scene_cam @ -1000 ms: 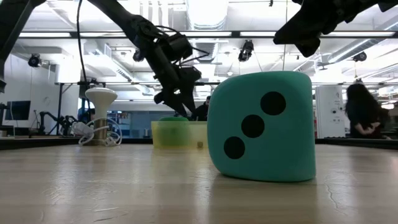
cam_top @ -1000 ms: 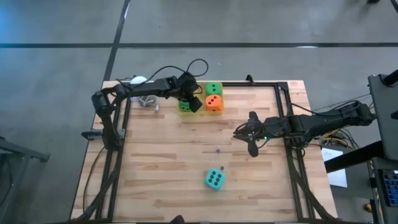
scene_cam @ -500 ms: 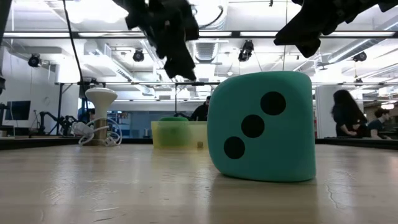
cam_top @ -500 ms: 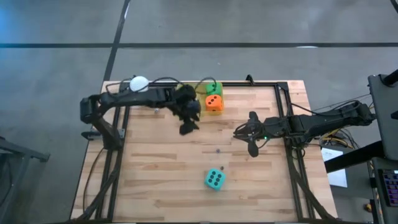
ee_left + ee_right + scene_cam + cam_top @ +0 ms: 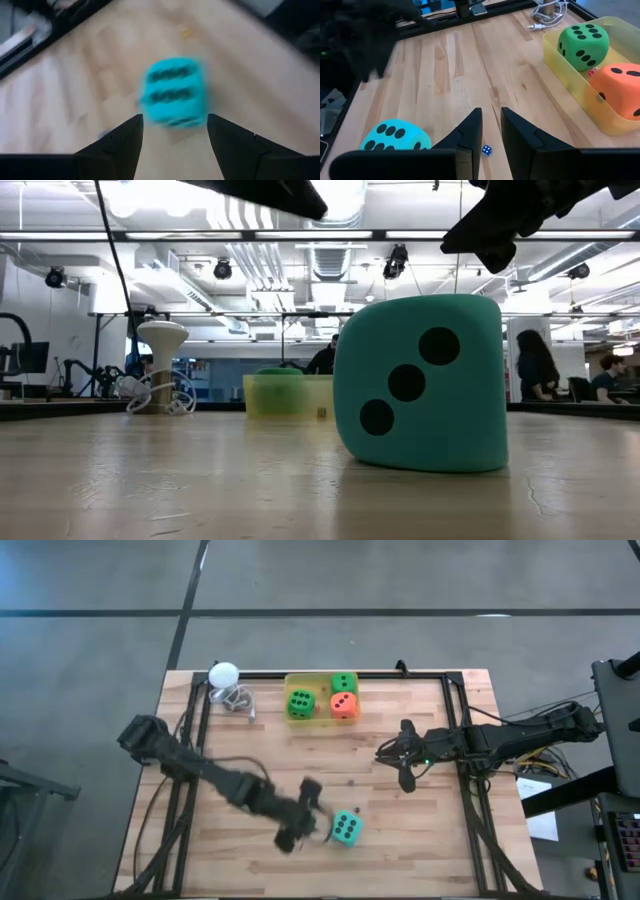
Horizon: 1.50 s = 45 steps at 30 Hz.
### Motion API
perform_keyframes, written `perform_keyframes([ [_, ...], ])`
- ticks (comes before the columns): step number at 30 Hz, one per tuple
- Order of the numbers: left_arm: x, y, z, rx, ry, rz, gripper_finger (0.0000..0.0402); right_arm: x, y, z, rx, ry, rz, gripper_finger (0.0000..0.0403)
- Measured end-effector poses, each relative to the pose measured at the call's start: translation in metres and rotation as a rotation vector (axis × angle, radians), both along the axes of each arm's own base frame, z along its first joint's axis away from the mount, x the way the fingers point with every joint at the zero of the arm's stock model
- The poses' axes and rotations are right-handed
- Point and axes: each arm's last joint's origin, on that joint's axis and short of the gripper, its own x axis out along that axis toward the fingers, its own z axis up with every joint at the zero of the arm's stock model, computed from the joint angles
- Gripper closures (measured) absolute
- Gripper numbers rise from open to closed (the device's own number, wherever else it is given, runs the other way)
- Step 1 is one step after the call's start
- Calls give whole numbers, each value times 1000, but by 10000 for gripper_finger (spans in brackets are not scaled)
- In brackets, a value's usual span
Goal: Pick & Place Dice
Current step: Put the light blue large die into the yellow bin
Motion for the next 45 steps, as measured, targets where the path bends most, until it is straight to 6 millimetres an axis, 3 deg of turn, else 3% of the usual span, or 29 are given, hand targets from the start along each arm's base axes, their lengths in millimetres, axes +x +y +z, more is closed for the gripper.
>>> perform_keyframes([
  [3, -2, -21, -9, -3, -41, -25, 177, 0, 0, -1, 10, 0, -6, 339],
  [5, -1, -26, -16, 20, -38, 6, 177, 1, 0, -1, 20, 1, -13, 339],
  [9, 3, -27, -27, 33, -16, 53, 173, 4, 1, -6, 22, 25, -18, 339],
  [15, 3, -27, -27, 34, -18, 81, 168, 17, 5, -23, 10, 113, 15, 339],
  [19, -5, -21, -32, 88, 70, 112, 173, 27, 8, -20, -14, 109, 46, 339],
  [24, -17, 3, -27, 27, 131, 347, 194, 39, 29, -8, -75, 115, 261, 339],
  [30, -52, 31, -10, -174, -53, 472, 226, 49, 65, -3, -254, 280, 494, 328],
  [33, -76, 50, -6, -263, -239, 531, 236, 59, 81, -1, -326, 338, 494, 304],
  [38, -116, 84, -16, -388, -452, 655, 244, 82, 111, 7, -359, 341, 537, 255],
  [45, -147, 114, -25, -592, -616, 719, 245, 103, 149, 2, -614, 520, 574, 204],
])
